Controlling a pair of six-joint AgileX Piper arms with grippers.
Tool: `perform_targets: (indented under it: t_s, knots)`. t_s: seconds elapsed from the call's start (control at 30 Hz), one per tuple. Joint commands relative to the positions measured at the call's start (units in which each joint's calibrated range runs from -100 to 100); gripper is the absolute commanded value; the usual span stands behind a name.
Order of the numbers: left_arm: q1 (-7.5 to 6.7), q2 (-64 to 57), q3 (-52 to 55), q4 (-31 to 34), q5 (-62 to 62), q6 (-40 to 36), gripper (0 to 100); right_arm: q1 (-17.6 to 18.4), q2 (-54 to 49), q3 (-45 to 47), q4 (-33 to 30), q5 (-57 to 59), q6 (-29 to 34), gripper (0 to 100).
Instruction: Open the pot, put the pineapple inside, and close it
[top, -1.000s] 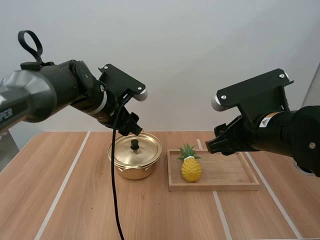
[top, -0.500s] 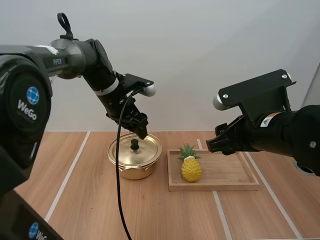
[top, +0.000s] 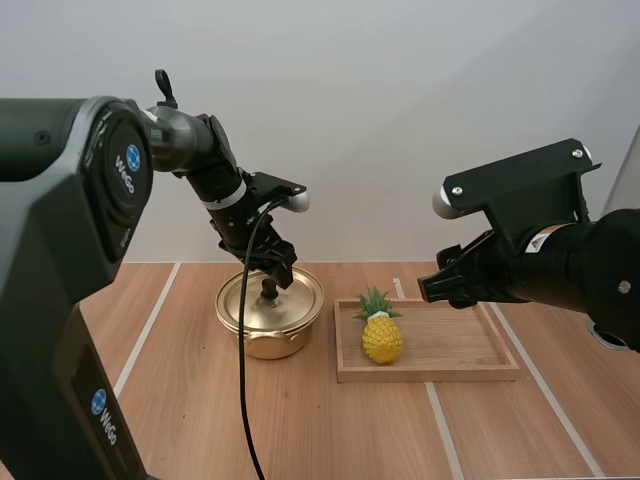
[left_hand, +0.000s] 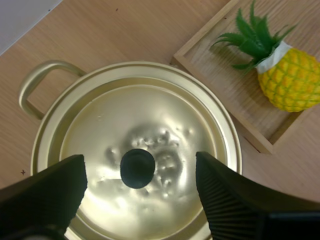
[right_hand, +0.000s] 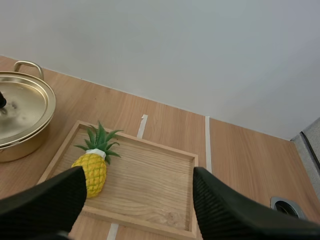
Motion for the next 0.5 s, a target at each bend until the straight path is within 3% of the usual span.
perform_targets:
  t_s: [0.0,0.47]
  knots:
    - [-0.22,0.7,-0.5,1.8,-1.0,0.1,100,-0.2,-0.3,-0.6,0.3,-0.3,-0.4,100]
    - [-0.22,2.7,-0.5,2.9,1.1,0.1,100,-0.2,-0.3,-0.6,0.3,-0.5,-0.4,100]
